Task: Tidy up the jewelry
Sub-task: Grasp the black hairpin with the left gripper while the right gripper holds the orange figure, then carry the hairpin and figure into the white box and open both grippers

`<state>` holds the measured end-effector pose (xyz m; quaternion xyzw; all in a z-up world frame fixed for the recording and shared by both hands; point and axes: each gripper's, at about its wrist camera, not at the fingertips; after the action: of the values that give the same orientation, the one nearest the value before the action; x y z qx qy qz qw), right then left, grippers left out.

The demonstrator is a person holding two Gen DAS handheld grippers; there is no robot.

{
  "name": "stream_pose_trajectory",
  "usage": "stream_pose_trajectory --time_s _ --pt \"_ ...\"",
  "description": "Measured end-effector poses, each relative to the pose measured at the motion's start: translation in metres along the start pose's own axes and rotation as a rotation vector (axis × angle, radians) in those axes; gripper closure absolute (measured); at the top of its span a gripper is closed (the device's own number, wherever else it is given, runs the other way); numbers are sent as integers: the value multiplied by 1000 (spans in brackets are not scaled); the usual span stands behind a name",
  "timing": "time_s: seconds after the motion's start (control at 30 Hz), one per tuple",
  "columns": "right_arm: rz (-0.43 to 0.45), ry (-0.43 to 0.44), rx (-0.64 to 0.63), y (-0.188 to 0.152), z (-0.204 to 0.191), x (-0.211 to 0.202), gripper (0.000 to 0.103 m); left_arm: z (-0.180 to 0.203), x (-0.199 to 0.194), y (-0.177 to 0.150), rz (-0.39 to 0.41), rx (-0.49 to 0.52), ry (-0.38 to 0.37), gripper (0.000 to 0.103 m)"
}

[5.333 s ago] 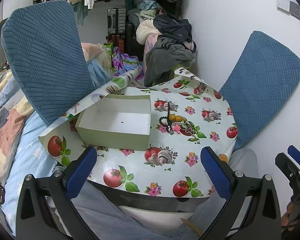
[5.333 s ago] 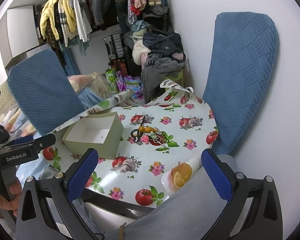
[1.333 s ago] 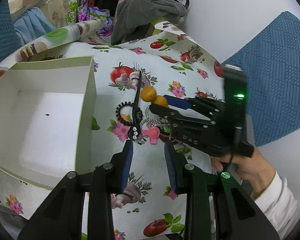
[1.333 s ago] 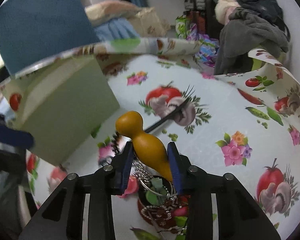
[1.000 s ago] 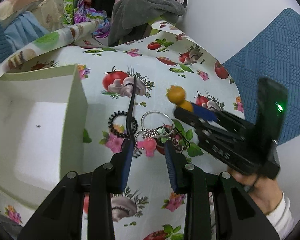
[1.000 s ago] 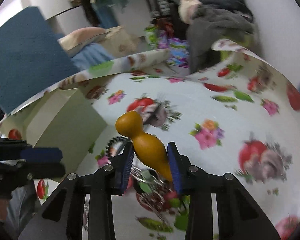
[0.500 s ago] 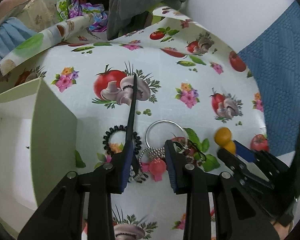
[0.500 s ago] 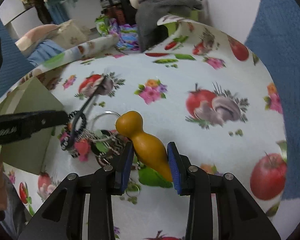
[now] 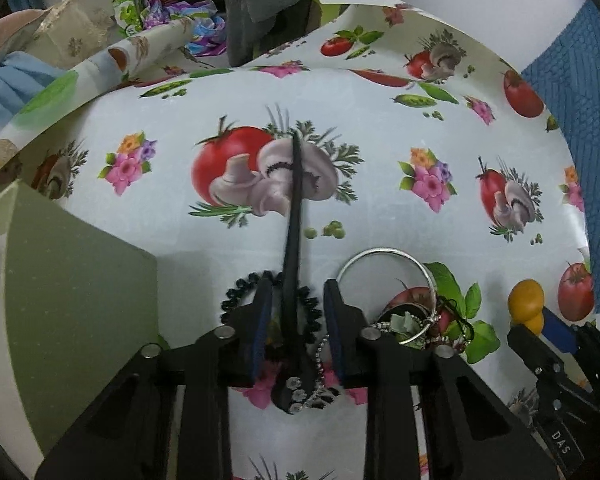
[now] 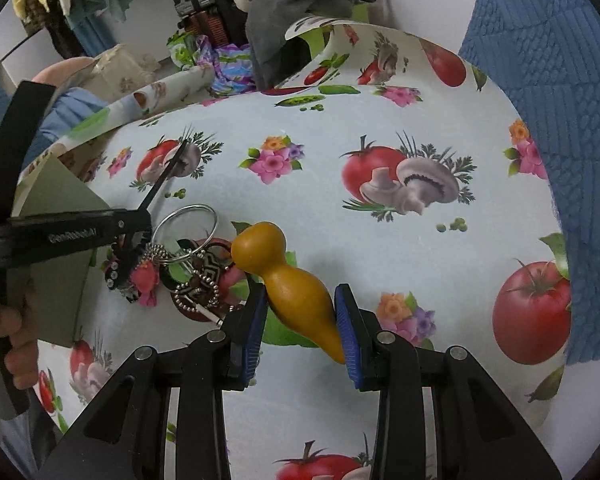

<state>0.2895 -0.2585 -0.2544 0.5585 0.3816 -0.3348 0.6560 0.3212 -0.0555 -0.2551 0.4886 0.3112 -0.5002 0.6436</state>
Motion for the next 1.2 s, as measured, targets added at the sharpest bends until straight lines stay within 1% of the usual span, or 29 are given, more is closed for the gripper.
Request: stream_pose_trajectory --time_s 0.1,0.17,0.23,0.3,0.4,0.5,0.6,0.7,0.83,0.93,1.03,1.1,1.2 --pt "-6 -1 1 1 0 1 71 5 2 -1 -3 13 6 79" --pt "-8 -6 2 1 -1 1 71 5 5 -1 -12 5 -20 79" --pt "-11 -9 2 0 -2 1 71 6 8 0 -2 22 8 87" --pt "-11 -12 7 0 -1 1 71 7 11 0 -10 30 16 90" --pt "-16 -16 18 0 1 1 71 7 9 0 -6 31 12 94" --pt "-17 -21 20 0 2 -1 71 8 1 -2 4 25 -3 94" --pt "-21 -21 39 4 3 -5 71 10 -12 -3 17 15 -21 94" --pt "-11 -39 45 10 3 -13 71 12 -29 -3 29 -2 -50 94" --pt "-7 -50 59 20 5 -30 71 18 -58 1 52 -16 -79 94" --pt "9 -64 58 27 3 -48 71 20 -83 4 66 -14 -91 94" --pt "32 -62 68 37 1 -71 71 25 -112 5 89 -4 -86 94" --pt "45 -57 71 45 -1 -85 71 26 -129 8 97 -2 -99 94" --pt "86 -58 62 60 -7 -111 71 25 -151 13 121 0 -109 94"
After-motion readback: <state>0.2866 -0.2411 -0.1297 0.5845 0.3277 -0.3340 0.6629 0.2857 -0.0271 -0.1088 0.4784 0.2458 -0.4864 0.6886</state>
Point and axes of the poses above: each gripper's, at about its wrist camera, not at the fingertips, and x roughly the way its jaws point, z to its right, y to its top, and after that the axes turned 15 degrees about -y, right-handed
